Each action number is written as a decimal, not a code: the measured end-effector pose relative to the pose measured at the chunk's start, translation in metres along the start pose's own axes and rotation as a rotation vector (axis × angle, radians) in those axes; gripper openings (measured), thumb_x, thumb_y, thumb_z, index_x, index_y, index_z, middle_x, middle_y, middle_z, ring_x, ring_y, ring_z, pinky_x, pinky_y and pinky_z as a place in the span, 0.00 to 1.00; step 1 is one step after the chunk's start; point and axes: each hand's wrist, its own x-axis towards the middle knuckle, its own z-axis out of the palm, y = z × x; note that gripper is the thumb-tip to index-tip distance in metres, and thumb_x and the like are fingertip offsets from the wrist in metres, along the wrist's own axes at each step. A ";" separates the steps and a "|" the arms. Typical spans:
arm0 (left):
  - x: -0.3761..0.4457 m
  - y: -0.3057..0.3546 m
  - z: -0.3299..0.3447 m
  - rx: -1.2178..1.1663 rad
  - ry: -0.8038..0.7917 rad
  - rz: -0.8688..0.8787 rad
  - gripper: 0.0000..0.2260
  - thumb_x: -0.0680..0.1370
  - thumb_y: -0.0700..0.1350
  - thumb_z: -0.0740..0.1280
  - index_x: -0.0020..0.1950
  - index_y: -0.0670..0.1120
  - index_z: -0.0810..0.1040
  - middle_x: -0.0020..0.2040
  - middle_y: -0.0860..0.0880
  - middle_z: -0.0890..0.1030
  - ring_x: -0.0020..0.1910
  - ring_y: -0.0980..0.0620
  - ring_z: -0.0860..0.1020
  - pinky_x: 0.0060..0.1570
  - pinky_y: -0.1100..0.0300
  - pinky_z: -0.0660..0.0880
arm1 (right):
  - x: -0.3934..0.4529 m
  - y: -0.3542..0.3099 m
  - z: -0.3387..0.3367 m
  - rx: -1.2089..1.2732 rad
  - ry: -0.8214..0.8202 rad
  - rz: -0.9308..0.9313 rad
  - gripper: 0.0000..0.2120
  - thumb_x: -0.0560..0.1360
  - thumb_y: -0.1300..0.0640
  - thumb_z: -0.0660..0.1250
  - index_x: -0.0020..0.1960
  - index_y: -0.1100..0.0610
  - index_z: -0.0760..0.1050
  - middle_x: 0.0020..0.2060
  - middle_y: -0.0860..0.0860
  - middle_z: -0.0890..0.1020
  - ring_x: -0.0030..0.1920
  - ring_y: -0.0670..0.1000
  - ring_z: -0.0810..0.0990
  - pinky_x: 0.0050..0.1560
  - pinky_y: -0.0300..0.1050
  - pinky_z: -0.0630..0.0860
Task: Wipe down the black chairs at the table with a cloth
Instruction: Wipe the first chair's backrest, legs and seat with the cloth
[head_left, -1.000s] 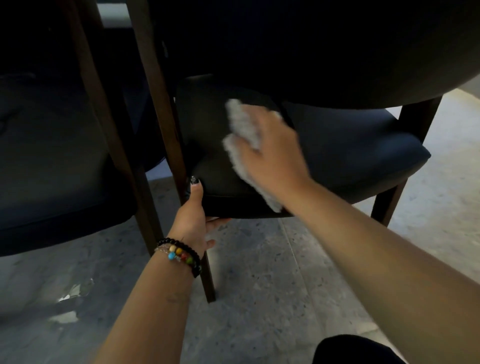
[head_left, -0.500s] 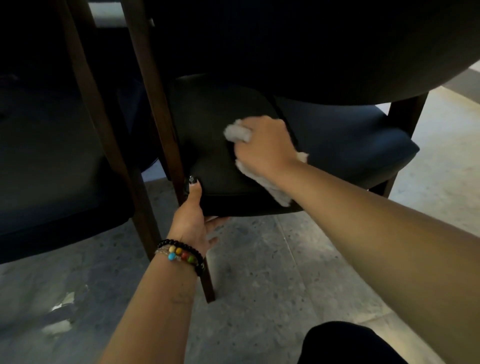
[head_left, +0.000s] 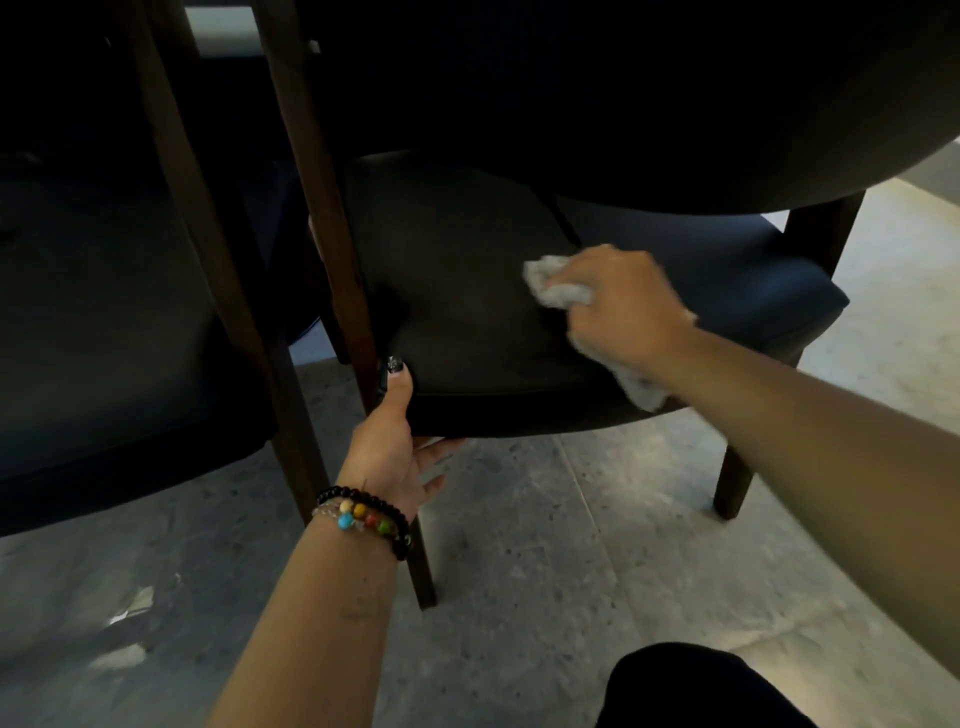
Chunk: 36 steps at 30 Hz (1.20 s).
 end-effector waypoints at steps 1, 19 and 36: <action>0.001 0.001 -0.001 -0.003 -0.005 -0.007 0.28 0.77 0.64 0.61 0.72 0.53 0.65 0.50 0.50 0.79 0.51 0.47 0.79 0.70 0.37 0.56 | -0.001 0.019 -0.009 -0.018 0.039 0.098 0.21 0.72 0.64 0.66 0.63 0.52 0.79 0.61 0.51 0.80 0.63 0.54 0.76 0.67 0.52 0.71; 0.011 0.001 -0.006 0.031 0.002 0.008 0.25 0.74 0.64 0.65 0.66 0.53 0.69 0.59 0.47 0.80 0.52 0.46 0.82 0.63 0.38 0.64 | 0.011 -0.044 0.007 -0.080 -0.137 -0.139 0.16 0.73 0.64 0.62 0.53 0.50 0.81 0.58 0.50 0.82 0.62 0.52 0.77 0.66 0.51 0.68; 0.012 0.001 -0.005 0.020 -0.013 -0.002 0.17 0.75 0.64 0.64 0.56 0.54 0.71 0.55 0.49 0.80 0.51 0.47 0.81 0.67 0.36 0.60 | -0.035 -0.033 -0.006 0.011 -0.134 -0.079 0.21 0.74 0.66 0.62 0.62 0.51 0.80 0.67 0.52 0.76 0.70 0.54 0.70 0.69 0.50 0.67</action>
